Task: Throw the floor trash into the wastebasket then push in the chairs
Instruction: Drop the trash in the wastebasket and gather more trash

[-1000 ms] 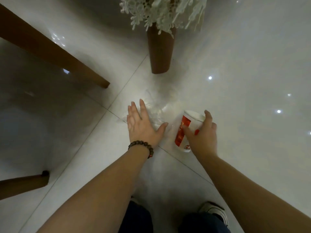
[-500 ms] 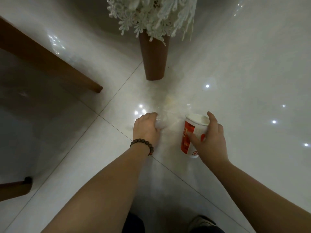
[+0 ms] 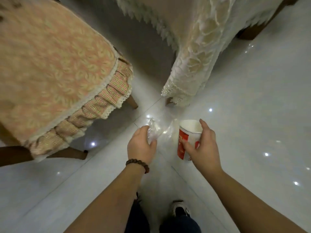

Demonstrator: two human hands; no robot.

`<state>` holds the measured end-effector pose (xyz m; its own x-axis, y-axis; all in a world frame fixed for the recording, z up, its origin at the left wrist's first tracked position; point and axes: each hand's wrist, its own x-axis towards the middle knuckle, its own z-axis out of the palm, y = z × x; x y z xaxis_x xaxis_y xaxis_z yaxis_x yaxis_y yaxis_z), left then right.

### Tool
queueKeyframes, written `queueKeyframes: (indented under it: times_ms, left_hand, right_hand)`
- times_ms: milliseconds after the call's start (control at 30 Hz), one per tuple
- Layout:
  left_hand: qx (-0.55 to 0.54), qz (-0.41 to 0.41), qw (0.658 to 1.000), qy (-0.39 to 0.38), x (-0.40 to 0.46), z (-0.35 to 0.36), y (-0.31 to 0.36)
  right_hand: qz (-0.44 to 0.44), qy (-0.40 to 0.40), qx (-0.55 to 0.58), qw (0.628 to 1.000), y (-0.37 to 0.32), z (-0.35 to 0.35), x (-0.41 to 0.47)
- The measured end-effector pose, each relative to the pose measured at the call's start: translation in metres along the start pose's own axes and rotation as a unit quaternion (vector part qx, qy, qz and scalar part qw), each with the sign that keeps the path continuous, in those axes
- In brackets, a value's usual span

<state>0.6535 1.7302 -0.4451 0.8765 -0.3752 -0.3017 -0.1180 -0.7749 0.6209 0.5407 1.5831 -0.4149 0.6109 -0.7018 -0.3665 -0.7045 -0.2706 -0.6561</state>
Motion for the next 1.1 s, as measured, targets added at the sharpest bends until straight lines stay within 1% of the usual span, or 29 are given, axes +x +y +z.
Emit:
queueKeyframes:
  times_ms: [200,333,467,600,767,933,1100]
  left_hand:
    - [-0.031,-0.065,0.995,0.065,-0.092,-0.135,0.059]
    - [-0.035,-0.095,0.984,0.147,-0.161,-0.213,0.088]
    - [-0.050,-0.140,0.963,0.225,-0.223,-0.269,0.092]
    - [-0.082,-0.207,0.930,0.293,-0.279,-0.308,0.077]
    - [-0.095,-0.285,0.890,0.343,-0.341,-0.358,0.042]
    - [-0.108,-0.343,0.844,0.397,-0.395,-0.406,-0.016]
    - [-0.131,-0.378,0.810,0.430,-0.430,-0.458,-0.091]
  right_hand:
    - [-0.094,-0.035,0.010,0.995,-0.119,-0.072,-0.078]
    - [-0.168,-0.066,0.004,0.984,-0.181,-0.105,-0.134]
    - [-0.235,-0.121,-0.003,0.965,-0.224,-0.111,-0.188]
    - [-0.294,-0.181,-0.012,0.939,-0.256,-0.103,-0.238]
    - [-0.353,-0.239,-0.054,0.903,-0.295,-0.075,-0.296]
    - [-0.409,-0.285,-0.065,0.864,-0.342,-0.026,-0.350]
    - [-0.456,-0.303,-0.084,0.832,-0.397,0.047,-0.402]
